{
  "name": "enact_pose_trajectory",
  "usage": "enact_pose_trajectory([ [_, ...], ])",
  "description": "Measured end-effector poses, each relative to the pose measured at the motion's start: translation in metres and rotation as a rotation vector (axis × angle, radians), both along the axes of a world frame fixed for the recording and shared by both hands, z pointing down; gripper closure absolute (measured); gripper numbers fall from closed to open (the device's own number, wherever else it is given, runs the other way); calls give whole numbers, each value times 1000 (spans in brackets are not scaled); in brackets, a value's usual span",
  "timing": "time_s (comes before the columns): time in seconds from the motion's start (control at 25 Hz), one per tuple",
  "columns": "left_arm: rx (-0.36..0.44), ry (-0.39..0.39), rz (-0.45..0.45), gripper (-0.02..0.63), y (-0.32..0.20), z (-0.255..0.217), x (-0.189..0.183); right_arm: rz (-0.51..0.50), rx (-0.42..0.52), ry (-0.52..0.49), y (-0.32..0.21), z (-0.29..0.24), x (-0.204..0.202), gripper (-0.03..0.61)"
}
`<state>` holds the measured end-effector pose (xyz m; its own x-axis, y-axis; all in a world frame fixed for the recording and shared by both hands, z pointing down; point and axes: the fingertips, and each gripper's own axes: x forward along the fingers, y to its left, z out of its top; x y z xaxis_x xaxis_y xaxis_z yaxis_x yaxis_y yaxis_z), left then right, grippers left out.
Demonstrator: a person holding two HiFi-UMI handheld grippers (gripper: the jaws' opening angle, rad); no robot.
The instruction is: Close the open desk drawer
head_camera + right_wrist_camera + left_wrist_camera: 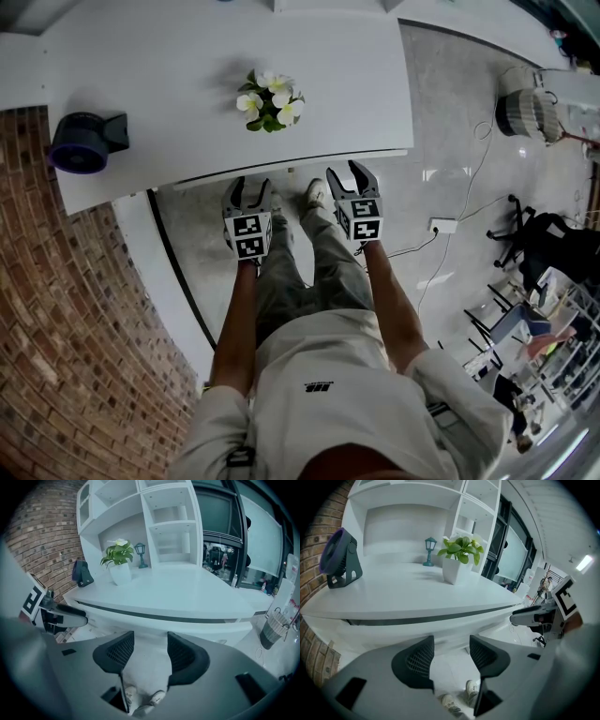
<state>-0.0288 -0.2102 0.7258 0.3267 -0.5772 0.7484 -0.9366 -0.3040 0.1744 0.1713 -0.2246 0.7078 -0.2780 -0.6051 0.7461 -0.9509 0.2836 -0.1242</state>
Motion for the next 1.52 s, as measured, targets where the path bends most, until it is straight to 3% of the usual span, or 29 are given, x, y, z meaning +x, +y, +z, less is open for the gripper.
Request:
enact_pose_trajectory([
  [1.08,41,-7,34,364,-18,7,-5,50,60,15,-20,3,-3,353],
  [1.52,83,30,69,354,-5,-14,6,33,98,17,4,-18,-14,368],
])
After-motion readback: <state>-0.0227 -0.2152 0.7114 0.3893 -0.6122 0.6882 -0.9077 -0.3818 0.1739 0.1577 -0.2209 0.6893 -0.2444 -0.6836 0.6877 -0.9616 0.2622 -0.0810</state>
